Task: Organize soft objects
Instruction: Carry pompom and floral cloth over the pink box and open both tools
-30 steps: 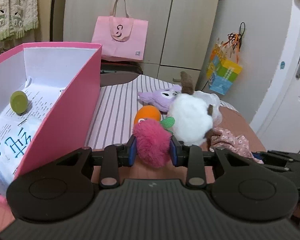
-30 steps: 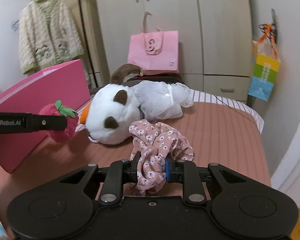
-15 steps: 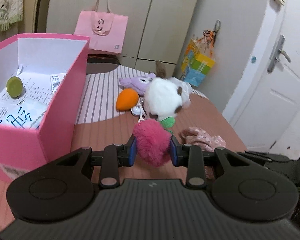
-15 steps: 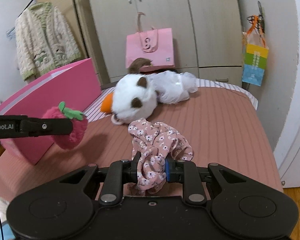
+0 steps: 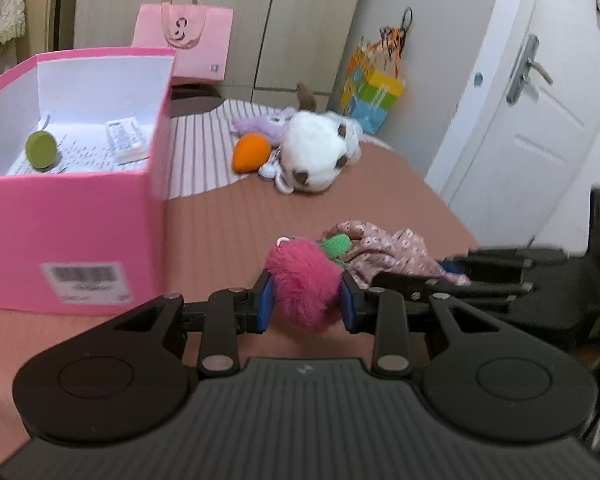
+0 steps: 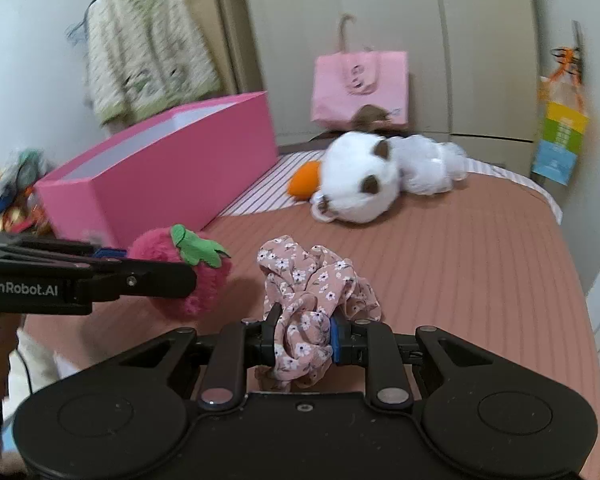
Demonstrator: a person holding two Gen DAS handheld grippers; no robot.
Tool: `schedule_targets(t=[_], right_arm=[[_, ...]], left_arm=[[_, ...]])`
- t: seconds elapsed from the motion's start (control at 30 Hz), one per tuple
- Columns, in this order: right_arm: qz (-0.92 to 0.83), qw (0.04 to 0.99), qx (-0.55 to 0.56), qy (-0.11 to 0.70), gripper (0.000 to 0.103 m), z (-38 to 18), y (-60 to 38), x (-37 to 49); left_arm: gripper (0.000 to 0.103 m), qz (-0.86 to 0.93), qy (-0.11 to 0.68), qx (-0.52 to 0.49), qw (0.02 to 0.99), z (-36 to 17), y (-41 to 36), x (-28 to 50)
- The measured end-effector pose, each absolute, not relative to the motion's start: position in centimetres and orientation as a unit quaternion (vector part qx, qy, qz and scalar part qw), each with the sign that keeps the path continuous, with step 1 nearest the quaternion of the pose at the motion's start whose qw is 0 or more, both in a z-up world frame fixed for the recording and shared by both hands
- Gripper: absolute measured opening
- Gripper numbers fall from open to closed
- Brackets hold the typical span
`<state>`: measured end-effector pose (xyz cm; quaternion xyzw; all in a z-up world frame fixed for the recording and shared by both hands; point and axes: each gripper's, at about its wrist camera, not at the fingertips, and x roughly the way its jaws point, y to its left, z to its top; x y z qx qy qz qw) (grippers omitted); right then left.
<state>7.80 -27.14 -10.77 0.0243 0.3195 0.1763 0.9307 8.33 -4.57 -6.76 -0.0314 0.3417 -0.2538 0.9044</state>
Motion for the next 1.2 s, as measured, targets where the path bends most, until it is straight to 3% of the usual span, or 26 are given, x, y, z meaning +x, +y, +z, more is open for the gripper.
schedule_targets(t=[0.3,0.77,0.97,1.2], right_arm=[[0.266,0.892,-0.044,0.363,0.025,-7.6,-23.4,6.6],[0.356,0.861,-0.023,0.364,0.025,-2.8,-18.3,7.3],[0.380,0.856,-0.020,0.350,0.025,-0.9,-16.1,8.6],[0.373,0.887,-0.033,0.271,0.025,1.4,-13.5,10.2]], left_arm=[[0.032,-0.258,0.384,0.009,0.886,-5.2,-0.8,7.0],[0.032,-0.261,0.386,0.017,0.885,-0.6,5.6,6.0],[0.032,-0.246,0.342,0.009,0.907,1.7,8.7,6.2],[0.032,-0.217,0.281,-0.014,0.935,3.7,11.4,8.3]])
